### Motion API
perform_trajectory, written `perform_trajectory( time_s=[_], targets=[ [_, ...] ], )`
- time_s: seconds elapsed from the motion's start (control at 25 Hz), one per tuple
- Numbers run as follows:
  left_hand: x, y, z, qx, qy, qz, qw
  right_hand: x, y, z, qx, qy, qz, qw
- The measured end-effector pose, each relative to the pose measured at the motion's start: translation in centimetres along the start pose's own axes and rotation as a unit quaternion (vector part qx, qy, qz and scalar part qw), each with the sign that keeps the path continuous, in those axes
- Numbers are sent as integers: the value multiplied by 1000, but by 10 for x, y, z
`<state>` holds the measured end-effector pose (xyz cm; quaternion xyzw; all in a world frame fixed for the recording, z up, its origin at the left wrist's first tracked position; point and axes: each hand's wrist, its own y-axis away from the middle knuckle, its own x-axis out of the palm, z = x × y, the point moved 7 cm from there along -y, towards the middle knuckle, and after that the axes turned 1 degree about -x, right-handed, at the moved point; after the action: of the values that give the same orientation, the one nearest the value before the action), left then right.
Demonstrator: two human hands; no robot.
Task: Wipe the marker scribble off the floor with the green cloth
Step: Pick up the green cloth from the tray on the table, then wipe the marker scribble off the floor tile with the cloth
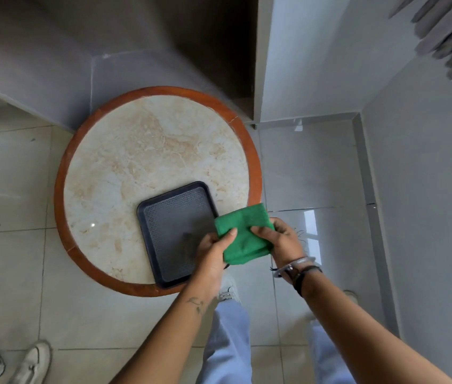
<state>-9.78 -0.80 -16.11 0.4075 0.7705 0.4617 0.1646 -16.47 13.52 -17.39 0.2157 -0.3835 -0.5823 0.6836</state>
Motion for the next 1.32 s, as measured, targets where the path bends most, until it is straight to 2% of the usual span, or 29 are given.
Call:
perform_trajectory(
  time_s=[0.08,0.2,0.28,0.4,0.44,0.52,0.6,0.68,0.76,0.8,0.88,0.92,0.96,1.08,1.16,1.24,1.32],
  targets=[
    [41,-4,21,7,-28,14,1000,-45,5,4,-1,-64,15,998],
    [92,-27,77,6,-139,26,990,-116,-1,-30,52,-73,12,996],
    [107,-57,129,-16,-236,20,971,-165,-17,-70,93,-72,-57,991],
    [114,-118,209,-57,-376,49,923,-241,-55,-131,120,-70,-197,971],
    [109,-142,233,-78,-406,56,909,-265,-69,-145,116,-33,-238,964],
    [92,-191,266,-87,-465,45,880,-313,-102,-164,80,144,-308,937],
    [74,-249,282,-26,-556,14,830,-349,-141,-171,15,343,-347,873],
    [59,-303,288,48,-662,0,748,-360,-179,-186,-61,468,-371,799],
    [49,-347,298,100,-754,5,649,-350,-224,-222,-115,559,-340,747],
    [47,-365,304,117,-788,13,604,-339,-247,-255,-93,615,-272,735],
    [48,-394,317,136,-832,34,537,-316,-269,-334,-12,705,-104,701],
    [49,-403,322,142,-844,41,515,-308,-270,-362,5,726,-67,684],
    [49,-411,327,143,-852,50,501,-303,-267,-381,2,726,-63,684],
    [46,-419,332,127,-872,64,468,-300,-263,-379,-42,712,-126,690],
    [44,-422,333,108,-887,73,443,-312,-272,-364,-52,731,-143,665],
    [40,-424,334,89,-906,85,406,-316,-274,-365,-45,783,-63,617],
    [38,-423,339,81,-918,96,375,-309,-261,-387,-71,841,56,534]
  ],
)
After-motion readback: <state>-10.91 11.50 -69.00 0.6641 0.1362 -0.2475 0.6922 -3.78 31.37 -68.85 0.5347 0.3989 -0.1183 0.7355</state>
